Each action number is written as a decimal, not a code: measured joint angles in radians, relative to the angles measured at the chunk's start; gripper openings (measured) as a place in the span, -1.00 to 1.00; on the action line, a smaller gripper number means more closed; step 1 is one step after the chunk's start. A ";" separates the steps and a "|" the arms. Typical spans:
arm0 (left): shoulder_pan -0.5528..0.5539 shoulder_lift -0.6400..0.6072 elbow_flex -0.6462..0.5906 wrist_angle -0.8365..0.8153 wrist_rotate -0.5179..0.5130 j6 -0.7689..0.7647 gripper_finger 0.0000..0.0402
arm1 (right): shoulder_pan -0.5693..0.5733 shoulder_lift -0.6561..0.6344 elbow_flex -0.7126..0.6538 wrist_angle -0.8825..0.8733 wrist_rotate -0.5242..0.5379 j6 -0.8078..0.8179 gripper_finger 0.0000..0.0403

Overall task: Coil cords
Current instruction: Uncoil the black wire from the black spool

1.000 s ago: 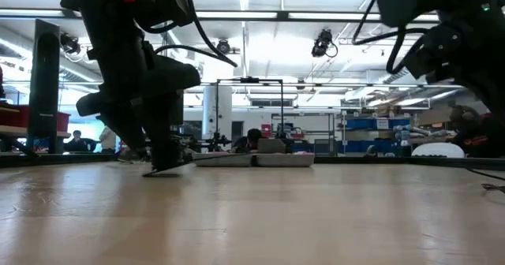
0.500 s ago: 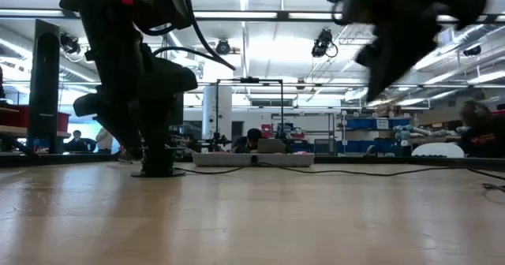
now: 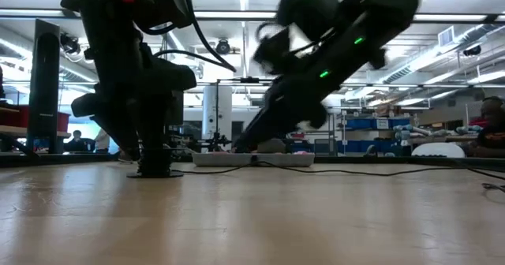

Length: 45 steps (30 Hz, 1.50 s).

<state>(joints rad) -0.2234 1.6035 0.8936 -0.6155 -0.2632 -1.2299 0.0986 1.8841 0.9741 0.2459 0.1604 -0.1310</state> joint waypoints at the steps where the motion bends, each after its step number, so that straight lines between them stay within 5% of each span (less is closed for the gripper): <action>1: 0.000 -0.004 0.000 -0.001 0.006 0.004 0.11 | -0.010 0.030 0.024 0.001 -0.012 0.000 -0.20; 11: 0.001 -0.053 0.000 -0.012 0.007 0.021 0.11 | -0.076 0.218 0.233 -0.117 -0.148 0.033 -0.28; 20: 0.001 -0.055 0.000 -0.007 0.001 0.023 0.11 | -0.075 0.239 0.246 -0.216 -0.165 0.076 -0.95; 45: -0.001 -0.005 0.003 0.065 -0.015 -0.014 0.11 | -0.056 0.190 0.236 -0.263 -0.161 0.132 -1.00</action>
<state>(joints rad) -0.2245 1.5986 0.8963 -0.5503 -0.2786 -1.2442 0.0425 2.0743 1.2106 -0.0170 -0.0007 0.0007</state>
